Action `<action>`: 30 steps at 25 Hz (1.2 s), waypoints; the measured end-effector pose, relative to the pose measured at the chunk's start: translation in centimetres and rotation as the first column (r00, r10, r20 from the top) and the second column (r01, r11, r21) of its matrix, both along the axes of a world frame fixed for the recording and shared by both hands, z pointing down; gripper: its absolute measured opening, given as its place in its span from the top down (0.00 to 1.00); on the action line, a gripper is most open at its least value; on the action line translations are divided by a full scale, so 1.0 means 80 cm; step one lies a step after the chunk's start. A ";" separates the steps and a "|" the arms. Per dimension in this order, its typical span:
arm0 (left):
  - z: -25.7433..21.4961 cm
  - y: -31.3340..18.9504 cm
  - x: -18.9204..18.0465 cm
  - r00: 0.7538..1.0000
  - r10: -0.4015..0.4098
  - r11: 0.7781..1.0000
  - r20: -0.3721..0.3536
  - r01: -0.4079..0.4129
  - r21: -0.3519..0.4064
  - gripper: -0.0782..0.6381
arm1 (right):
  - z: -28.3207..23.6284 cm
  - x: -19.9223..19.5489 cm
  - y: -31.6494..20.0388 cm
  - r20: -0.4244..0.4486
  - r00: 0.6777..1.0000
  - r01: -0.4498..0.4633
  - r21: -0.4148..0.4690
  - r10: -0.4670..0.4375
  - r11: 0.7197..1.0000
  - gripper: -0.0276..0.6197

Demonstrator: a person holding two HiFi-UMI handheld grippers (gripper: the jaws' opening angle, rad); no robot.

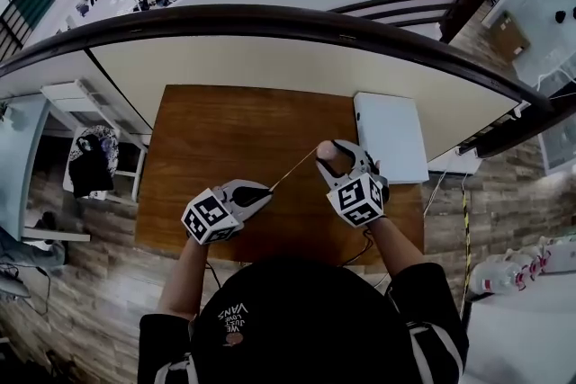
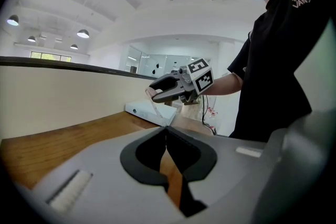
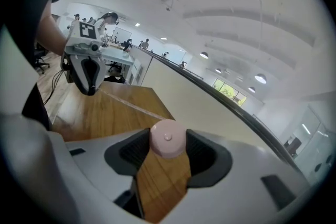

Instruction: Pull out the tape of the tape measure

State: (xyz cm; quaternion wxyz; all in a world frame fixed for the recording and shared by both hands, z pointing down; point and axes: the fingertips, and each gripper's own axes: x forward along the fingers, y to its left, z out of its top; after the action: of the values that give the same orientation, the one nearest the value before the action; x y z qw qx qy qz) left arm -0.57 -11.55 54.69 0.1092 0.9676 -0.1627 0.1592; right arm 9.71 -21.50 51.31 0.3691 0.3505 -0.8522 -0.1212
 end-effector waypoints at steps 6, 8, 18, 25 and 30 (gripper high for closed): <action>0.017 0.017 -0.033 0.999 -0.024 0.999 0.033 0.025 -0.042 0.87 | 0.002 0.024 -0.017 0.003 0.999 -0.054 -0.023 0.054 0.998 0.61; 0.022 0.020 -0.044 0.999 -0.040 0.998 0.036 0.042 -0.053 0.87 | 0.006 0.025 -0.018 -0.010 0.998 -0.055 -0.026 0.055 0.998 0.61; 0.044 0.022 -0.088 0.992 -0.108 0.990 0.068 0.114 -0.086 0.87 | 0.019 0.030 -0.024 -0.013 0.997 -0.077 -0.054 0.076 0.996 0.61; 0.049 -0.003 -0.086 0.987 -0.149 0.986 0.063 0.154 -0.071 0.87 | 0.034 0.011 -0.022 0.007 0.998 -0.063 -0.082 0.064 0.995 0.61; 0.049 -0.037 -0.093 0.971 -0.232 0.970 0.057 0.235 -0.060 0.87 | 0.042 -0.001 -0.028 0.023 0.998 -0.059 -0.101 0.061 0.993 0.61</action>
State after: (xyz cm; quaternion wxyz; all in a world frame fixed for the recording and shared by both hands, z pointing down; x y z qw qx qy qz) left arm -7.98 -14.54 58.59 0.1551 0.9334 -0.2727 0.1743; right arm 9.63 -23.70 54.69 0.3783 0.3587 -0.8511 -0.0627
